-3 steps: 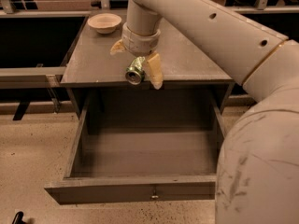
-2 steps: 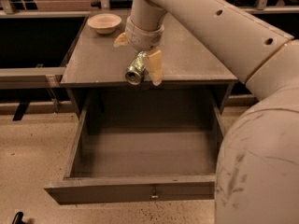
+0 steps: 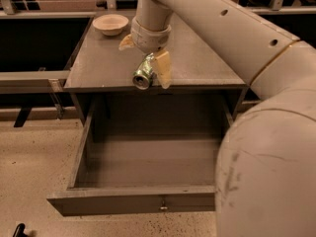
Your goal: Place green can into top drawer
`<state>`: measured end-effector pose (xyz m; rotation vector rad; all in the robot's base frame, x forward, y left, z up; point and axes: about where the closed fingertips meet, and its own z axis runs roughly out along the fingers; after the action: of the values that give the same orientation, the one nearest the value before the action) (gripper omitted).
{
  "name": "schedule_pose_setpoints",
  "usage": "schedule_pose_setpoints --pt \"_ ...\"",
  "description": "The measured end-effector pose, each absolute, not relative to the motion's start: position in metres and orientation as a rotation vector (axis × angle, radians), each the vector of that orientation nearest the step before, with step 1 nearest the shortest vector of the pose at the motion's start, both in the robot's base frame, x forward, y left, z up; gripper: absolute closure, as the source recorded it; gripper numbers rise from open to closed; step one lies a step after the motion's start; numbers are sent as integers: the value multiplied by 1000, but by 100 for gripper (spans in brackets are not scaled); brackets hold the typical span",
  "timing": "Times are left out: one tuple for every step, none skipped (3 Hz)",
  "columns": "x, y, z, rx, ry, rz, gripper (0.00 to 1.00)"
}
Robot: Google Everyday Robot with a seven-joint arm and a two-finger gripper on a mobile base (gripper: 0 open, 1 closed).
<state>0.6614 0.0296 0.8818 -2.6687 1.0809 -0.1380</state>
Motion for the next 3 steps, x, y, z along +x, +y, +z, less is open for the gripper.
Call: schedule_pose_setpoints --pt "671 31 875 -2795 889 -139 0" --pt "678 35 867 -2946 590 -177 0" --pt "683 33 864 -3007 457 -209 0"
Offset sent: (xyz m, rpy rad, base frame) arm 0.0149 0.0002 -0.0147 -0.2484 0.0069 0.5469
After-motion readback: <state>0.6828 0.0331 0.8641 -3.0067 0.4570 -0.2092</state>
